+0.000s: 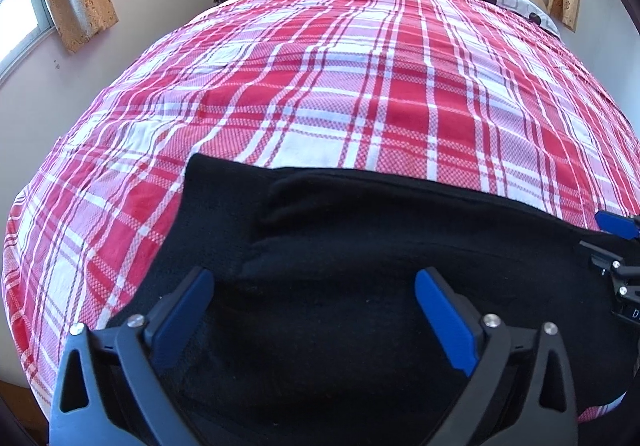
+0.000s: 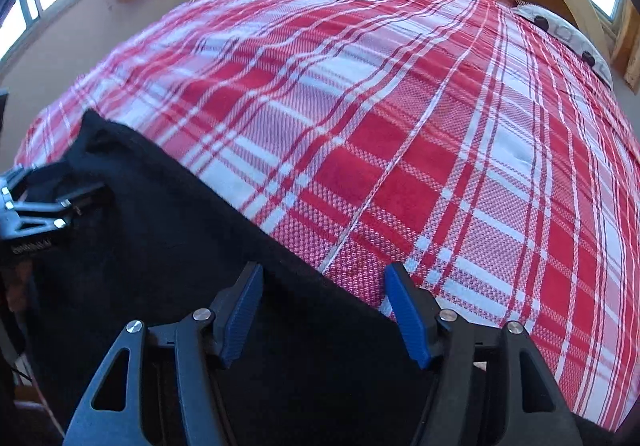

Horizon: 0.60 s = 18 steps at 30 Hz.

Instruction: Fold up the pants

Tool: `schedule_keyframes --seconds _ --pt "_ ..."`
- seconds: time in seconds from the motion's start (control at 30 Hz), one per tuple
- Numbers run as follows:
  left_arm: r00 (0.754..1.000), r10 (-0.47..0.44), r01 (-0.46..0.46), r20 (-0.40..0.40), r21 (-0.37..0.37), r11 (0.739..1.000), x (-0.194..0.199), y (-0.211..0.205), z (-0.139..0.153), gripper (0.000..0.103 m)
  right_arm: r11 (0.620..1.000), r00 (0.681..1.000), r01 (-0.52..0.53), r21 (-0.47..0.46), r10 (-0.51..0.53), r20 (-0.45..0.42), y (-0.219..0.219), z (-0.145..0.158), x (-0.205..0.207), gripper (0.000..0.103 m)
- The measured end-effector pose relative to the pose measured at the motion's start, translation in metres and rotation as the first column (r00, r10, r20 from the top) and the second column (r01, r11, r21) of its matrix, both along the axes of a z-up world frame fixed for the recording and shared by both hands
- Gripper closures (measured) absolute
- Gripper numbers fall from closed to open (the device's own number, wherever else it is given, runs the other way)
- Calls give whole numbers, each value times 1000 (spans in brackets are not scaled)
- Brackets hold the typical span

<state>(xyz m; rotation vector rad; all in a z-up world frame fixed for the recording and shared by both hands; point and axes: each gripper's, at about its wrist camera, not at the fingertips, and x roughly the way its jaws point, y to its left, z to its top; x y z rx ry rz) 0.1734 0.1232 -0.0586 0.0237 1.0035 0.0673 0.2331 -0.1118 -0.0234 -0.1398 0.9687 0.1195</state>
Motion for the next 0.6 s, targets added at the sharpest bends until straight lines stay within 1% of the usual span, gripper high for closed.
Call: schedule_keyframes --seconds 0.07,0.1,0.13,0.2,0.27,0.4,0.47,0.6 --pt "1000 -1 1 3 -11 1000 -2 4 3 0 999 999 -28 -29 28 16 5 2 -5 66" --pt "1000 4 -4 4 -15 1000 -3 6 5 0 998 998 -58 -13 59 5 7 2 -5 100" --pt "1000 15 -15 13 -22 1000 -6 11 10 0 996 996 -84 31 85 -26 8 2 -6 99" --pt "999 22 -20 31 -40 999 -13 20 18 0 995 995 -99 -11 99 -18 15 5 -14 99" --pt "998 21 -18 52 -57 998 -22 30 28 0 993 993 -115 -33 115 14 21 14 -27 100" --pt "996 27 -18 84 -105 994 -37 48 46 0 993 988 -113 37 109 111 26 43 -61 100" --pt "995 31 -18 96 -135 991 -43 52 54 0 991 981 -129 42 121 150 33 51 -83 100" --pt "995 9 8 98 -177 984 -46 49 58 0 987 973 -153 42 144 179 52 48 -121 100"
